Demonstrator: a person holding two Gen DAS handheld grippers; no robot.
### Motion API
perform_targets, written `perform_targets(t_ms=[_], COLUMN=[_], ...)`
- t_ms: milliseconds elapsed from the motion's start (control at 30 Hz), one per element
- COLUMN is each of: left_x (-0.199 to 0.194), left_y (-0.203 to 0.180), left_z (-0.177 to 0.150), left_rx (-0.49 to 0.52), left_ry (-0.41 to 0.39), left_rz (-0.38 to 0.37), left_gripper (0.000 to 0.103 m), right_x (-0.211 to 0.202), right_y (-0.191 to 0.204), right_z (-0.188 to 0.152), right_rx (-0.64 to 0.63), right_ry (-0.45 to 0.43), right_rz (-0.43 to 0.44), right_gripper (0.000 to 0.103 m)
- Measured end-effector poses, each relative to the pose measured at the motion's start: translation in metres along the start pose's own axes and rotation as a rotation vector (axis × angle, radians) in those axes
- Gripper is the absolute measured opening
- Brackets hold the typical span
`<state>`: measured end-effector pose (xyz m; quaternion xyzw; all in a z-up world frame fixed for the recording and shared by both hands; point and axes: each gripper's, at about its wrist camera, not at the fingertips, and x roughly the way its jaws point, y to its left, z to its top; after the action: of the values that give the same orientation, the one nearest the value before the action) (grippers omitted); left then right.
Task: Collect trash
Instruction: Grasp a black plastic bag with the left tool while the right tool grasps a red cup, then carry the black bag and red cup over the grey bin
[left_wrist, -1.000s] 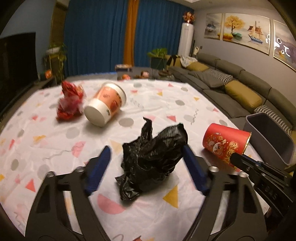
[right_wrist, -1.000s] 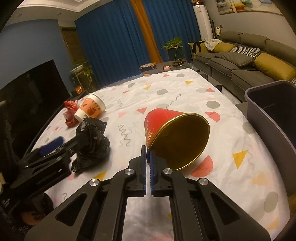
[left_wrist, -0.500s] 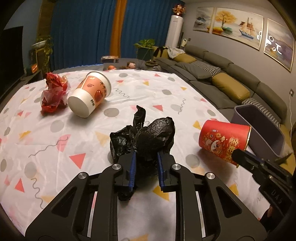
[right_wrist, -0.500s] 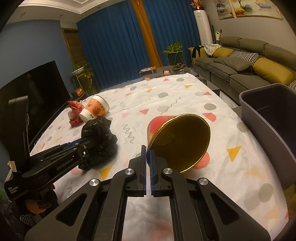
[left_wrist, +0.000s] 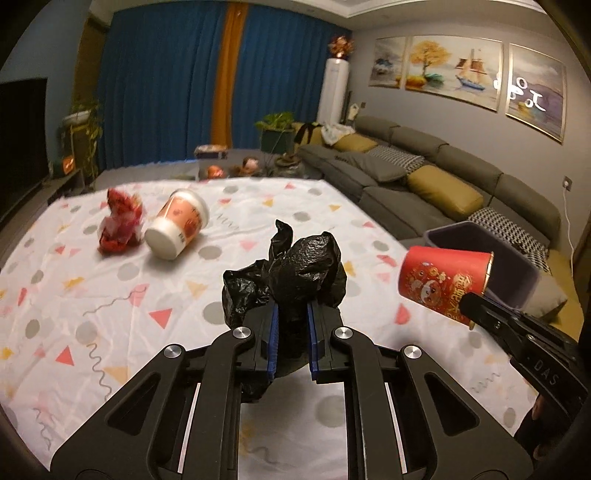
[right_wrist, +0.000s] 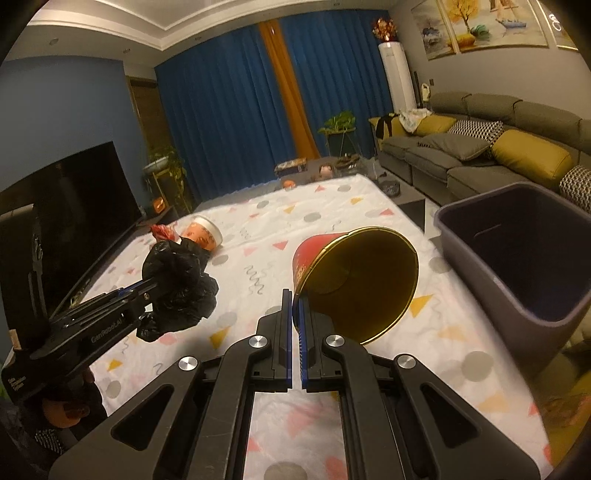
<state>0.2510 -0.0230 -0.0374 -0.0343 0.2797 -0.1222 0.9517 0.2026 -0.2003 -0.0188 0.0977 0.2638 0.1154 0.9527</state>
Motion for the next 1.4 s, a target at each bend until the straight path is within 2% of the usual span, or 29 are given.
perform_targets(t_ms=[300,600,900,1200,1400], left_x=[-0.020,-0.014,0.034,0.084,0.105], left_y=[-0.046,-0.118,-0.190,-0.229,-0.238], left_z=[0.013,0.028,0.036,0.031,0.025], left_rx=[0.048,0.117,0.138,0.175,0.181], left_ry=[-0.050,-0.076,-0.033,0.024,0.061], left_rz=[-0.052,-0.163,-0.320,-0.374,-0.385], left_gripper=[0.012,0.012,0.012,0.012,0.012], right_x=[-0.046,-0.074,-0.068,-0.052,-0.047], right_y=[-0.018,-0.071,-0.136,-0.164,-0.168], right_z=[0.010,0.023,0.020,0.015,0.012], right_rx=[-0.014,0.023,0.081,0.115,0.125], right_ry=[-0.087,-0.156,-0.143,-0.115,-0.100], right_rz=[-0.031,-0.132,-0.254,-0.275,-0.282], right_gripper=[0.004,0.004,0.004,0.004,0.004])
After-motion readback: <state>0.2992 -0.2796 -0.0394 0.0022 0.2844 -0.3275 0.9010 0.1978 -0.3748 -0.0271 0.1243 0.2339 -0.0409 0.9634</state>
